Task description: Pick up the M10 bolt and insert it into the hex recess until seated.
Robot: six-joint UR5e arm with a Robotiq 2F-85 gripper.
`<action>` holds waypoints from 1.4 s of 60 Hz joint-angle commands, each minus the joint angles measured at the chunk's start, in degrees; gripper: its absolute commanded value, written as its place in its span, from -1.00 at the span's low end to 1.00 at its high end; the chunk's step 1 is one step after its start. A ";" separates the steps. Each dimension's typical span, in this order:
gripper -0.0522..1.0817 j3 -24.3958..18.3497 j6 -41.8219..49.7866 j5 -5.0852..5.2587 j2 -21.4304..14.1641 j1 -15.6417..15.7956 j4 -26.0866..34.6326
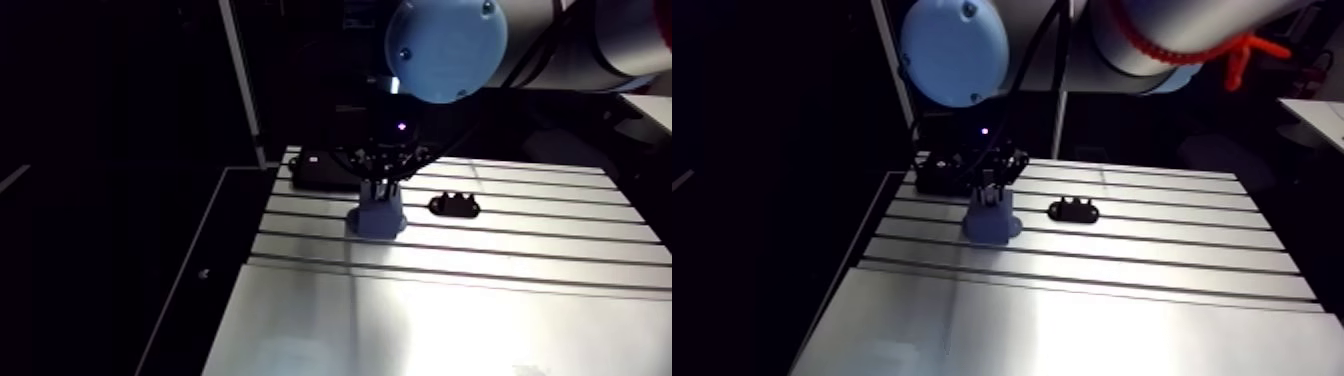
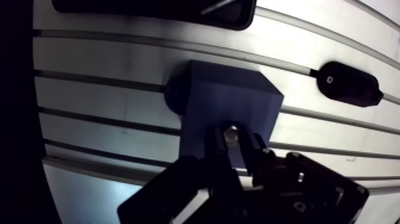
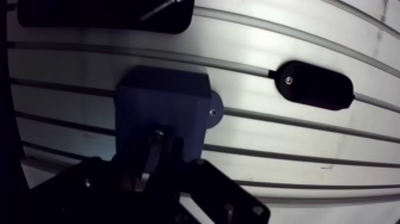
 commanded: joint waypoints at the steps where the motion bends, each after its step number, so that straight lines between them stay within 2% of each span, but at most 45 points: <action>1: 0.38 -0.05 -1.72 0.01 -0.01 0.12 0.29; 54: 0.38 -0.40 -9.79 -0.16 0.77 0.20 0.31; 60: 0.38 -0.49 -10.09 -0.57 0.70 0.20 0.22; 84: 0.38 -0.67 -13.03 -0.60 0.61 0.29 0.13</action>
